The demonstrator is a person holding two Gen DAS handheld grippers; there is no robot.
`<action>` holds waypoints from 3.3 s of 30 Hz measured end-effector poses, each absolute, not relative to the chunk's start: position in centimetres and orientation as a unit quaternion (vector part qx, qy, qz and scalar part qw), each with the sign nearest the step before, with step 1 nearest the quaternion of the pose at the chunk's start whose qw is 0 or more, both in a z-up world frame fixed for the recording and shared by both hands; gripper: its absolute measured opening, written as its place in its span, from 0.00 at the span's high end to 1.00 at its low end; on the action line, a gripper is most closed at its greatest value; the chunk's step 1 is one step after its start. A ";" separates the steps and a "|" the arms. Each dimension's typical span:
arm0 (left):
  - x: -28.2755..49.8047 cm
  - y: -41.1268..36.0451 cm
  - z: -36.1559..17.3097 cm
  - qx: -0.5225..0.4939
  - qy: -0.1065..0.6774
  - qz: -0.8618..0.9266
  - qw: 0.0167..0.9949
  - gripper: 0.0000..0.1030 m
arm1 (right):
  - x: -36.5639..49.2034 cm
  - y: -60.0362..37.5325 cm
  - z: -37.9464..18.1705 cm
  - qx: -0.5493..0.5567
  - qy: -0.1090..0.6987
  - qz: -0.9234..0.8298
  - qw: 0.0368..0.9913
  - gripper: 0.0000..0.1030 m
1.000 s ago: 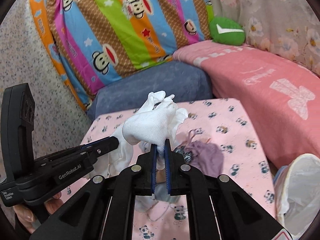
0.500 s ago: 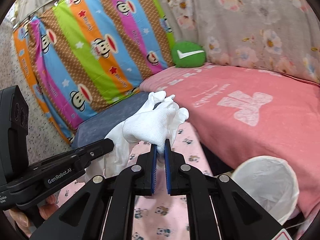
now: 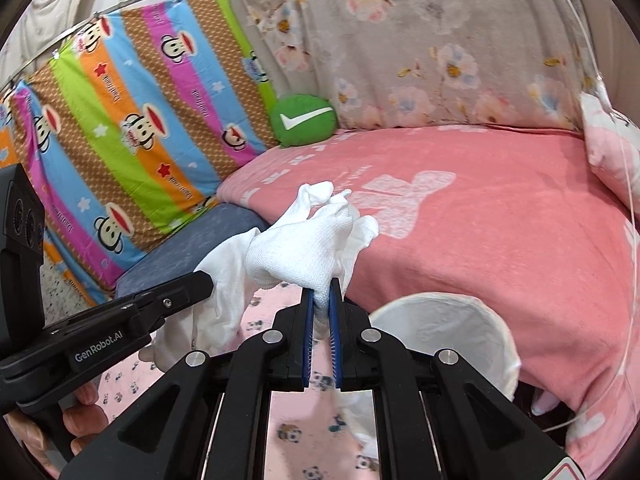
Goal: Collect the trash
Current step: 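Carry both white socks over the wastebasket and open both tools to drop them, then move both tools back to the pile toward the pale blue sock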
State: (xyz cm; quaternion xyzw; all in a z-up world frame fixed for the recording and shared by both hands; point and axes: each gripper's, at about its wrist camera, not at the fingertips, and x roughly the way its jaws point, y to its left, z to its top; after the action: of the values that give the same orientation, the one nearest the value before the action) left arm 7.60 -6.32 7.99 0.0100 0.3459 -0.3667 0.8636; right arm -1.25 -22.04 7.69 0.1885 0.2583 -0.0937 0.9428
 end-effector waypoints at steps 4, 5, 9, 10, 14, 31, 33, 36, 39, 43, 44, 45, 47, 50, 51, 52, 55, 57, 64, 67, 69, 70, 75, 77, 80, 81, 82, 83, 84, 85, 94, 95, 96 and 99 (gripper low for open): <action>6.6 -8.5 7.5 0.023 0.350 -0.380 0.856 0.93 | -2.6 -24.3 6.5 0.201 0.264 -0.111 0.937 0.92; 6.5 -9.0 7.5 0.026 0.352 -0.384 0.853 0.93 | -2.8 -24.6 6.2 0.203 0.265 -0.114 0.936 0.92; 5.9 -10.8 7.0 0.034 0.357 -0.394 0.846 0.93 | -3.8 -26.3 5.2 0.211 0.270 -0.126 0.931 0.92; 5.8 -11.2 6.9 0.036 0.359 -0.396 0.844 0.93 | -3.9 -26.6 5.1 0.212 0.271 -0.128 0.930 0.92; 5.2 -12.6 6.5 0.041 0.363 -0.405 0.838 0.93 | -4.3 -27.3 4.5 0.216 0.275 -0.135 0.927 0.92; 5.4 -14.5 4.9 0.049 0.381 -0.399 0.833 0.76 | -4.5 -28.1 3.4 0.215 0.282 -0.156 0.922 0.85; 5.5 -14.3 4.9 0.046 0.376 -0.380 0.844 0.42 | -4.5 -28.0 3.4 0.216 0.280 -0.158 0.922 0.77; 5.8 -13.9 4.9 0.042 0.372 -0.369 0.851 0.34 | -4.7 -28.1 3.5 0.217 0.277 -0.161 0.922 0.72; 6.1 -13.5 4.9 0.034 0.377 -0.364 0.851 0.34 | -4.7 -28.1 3.6 0.215 0.276 -0.160 0.923 0.71; 6.4 -12.9 4.9 0.028 0.378 -0.358 0.853 0.34 | -4.6 -27.9 3.7 0.210 0.277 -0.158 0.924 0.69; 6.4 -12.7 4.8 0.027 0.378 -0.357 0.854 0.34 | -4.5 -27.8 3.7 0.209 0.277 -0.156 0.925 0.68; 6.5 -12.5 4.9 0.024 0.378 -0.355 0.855 0.34 | -4.4 -27.8 3.7 0.209 0.277 -0.156 0.925 0.68; 6.6 -12.1 4.8 0.021 0.378 -0.352 0.856 0.34 | -4.2 -27.5 3.7 0.206 0.280 -0.152 0.925 0.68; 6.8 -11.4 4.7 0.016 0.379 -0.347 0.858 0.34 | -3.9 -26.9 3.7 0.202 0.283 -0.147 0.926 0.67; 6.9 -11.1 4.7 0.013 0.380 -0.345 0.858 0.34 | -3.8 -26.7 3.7 0.201 0.284 -0.145 0.926 0.67; 7.0 -10.8 4.6 0.011 0.381 -0.343 0.859 0.34 | -3.7 -26.5 3.7 0.199 0.285 -0.143 0.927 0.67; 7.4 -9.8 4.4 0.006 0.384 -0.334 0.861 0.34 | -3.2 -25.7 3.6 0.194 0.289 -0.137 0.927 0.66; 7.7 -9.0 4.2 0.001 0.386 -0.328 0.862 0.34 | -3.0 -25.2 3.6 0.191 0.290 -0.134 0.928 0.64; 8.7 -5.3 3.0 -0.014 0.397 -0.292 0.870 0.34 | -1.8 -22.8 3.2 0.180 0.300 -0.117 0.929 0.59; 9.2 -3.1 2.2 -0.020 0.403 -0.265 0.875 0.32 | -1.0 -21.3 2.9 0.174 0.308 -0.106 0.929 0.58; 9.6 -1.3 1.5 -0.029 0.409 -0.248 0.878 0.30 | -0.3 -20.0 2.5 0.169 0.316 -0.094 0.929 0.58; 9.6 -0.6 1.2 -0.032 0.411 -0.240 0.879 0.30 | -0.1 -19.4 2.4 0.166 0.318 -0.090 0.929 0.58; 10.4 3.9 -0.7 -0.047 0.427 -0.190 0.883 0.27 | 1.4 -16.3 1.5 0.155 0.334 -0.066 0.927 0.57; 10.5 5.4 -1.4 -0.047 0.433 -0.172 0.883 0.25 | 2.1 -14.8 1.1 0.150 0.342 -0.055 0.926 0.57; 10.7 7.9 -2.7 -0.045 0.444 -0.143 0.883 0.24 | 3.0 -12.4 0.4 0.142 0.352 -0.038 0.924 0.53; 10.8 9.0 -3.2 -0.046 0.448 -0.131 0.883 0.24 | 3.3 -11.7 0.2 0.139 0.355 -0.033 0.924 0.52; 10.8 9.6 -3.7 -0.046 0.452 -0.125 0.882 0.24 | 3.5 -11.1 0.0 0.137 0.357 -0.030 0.924 0.52; 10.9 10.3 -4.1 -0.047 0.457 -0.118 0.881 0.24 | 3.9 -10.3 -0.3 0.133 0.362 -0.023 0.923 0.51; 11.0 11.1 -4.6 -0.050 0.462 -0.111 0.878 0.24 | 4.2 -9.6 -0.6 0.130 0.365 -0.019 0.922 0.51; 11.1 11.9 -5.2 -0.054 0.468 -0.105 0.876 0.24 | 4.6 -8.6 -0.9 0.126 0.371 -0.013 0.920 0.51; 11.6 16.6 -8.9 -0.088 0.503 -0.081 0.856 0.24 | 7.5 -2.9 -3.9 0.108 0.407 0.024 0.907 0.51; 11.8 16.9 -9.1 -0.093 0.505 -0.082 0.854 0.24 | 8.0 -2.1 -4.4 0.106 0.413 0.029 0.904 0.51; 12.0 17.2 -9.5 -0.100 0.509 -0.084 0.851 0.24 | 8.3 -1.6 -4.7 0.104 0.417 0.032 0.902 0.51; 12.5 17.8 -10.2 -0.112 0.515 -0.091 0.845 0.25 | 9.4 0.3 -5.9 0.092 0.429 0.040 0.898 0.51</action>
State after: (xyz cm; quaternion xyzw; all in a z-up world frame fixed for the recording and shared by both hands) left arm 12.45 17.84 -10.22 -0.1115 0.5150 -0.0906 0.8450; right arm 9.45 0.34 -5.91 0.0922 0.4293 0.0396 0.8976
